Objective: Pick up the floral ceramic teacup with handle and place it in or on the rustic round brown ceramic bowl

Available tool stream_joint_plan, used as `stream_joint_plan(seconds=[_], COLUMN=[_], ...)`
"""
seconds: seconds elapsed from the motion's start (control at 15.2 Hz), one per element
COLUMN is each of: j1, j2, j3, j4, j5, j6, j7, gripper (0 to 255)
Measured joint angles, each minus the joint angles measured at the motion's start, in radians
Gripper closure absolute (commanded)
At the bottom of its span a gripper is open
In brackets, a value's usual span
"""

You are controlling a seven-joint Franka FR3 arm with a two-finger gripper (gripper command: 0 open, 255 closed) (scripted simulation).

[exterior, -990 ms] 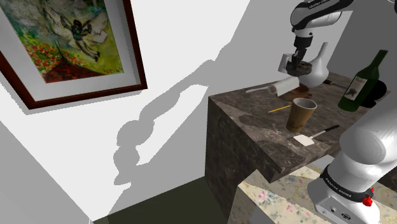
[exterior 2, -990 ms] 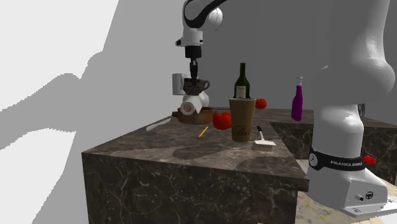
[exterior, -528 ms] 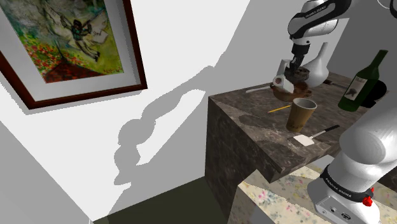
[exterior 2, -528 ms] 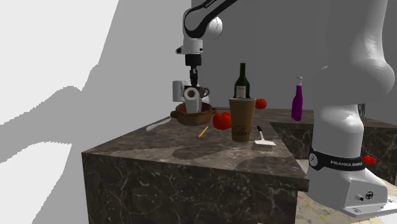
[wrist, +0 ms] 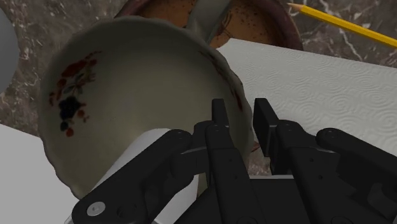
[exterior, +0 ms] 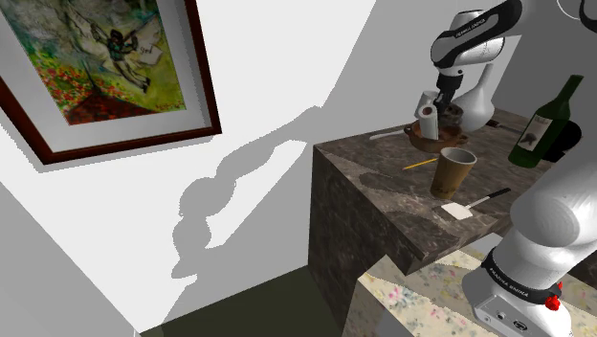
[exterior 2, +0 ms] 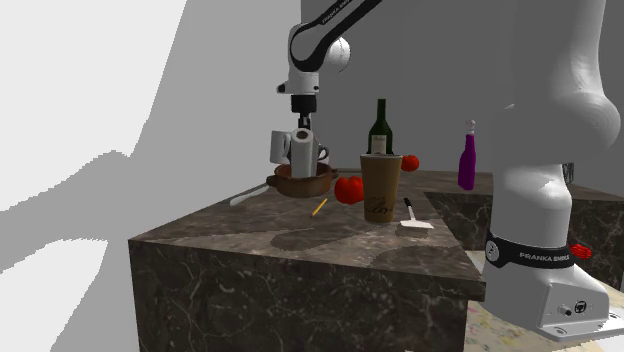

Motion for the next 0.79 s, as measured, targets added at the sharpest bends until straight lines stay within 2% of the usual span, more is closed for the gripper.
stream_joint_plan(seconds=[0.26, 0.33, 0.79], j1=[0.001, 0.001, 0.002], j2=[-0.001, 0.0, -0.004], j3=[0.0, 0.0, 0.002], j4=[-0.002, -0.003, -0.006], j5=[0.0, 0.0, -0.002], j6=[0.002, 0.003, -0.012], j7=[0.0, 0.0, 0.001], gripper=[255, 0, 0])
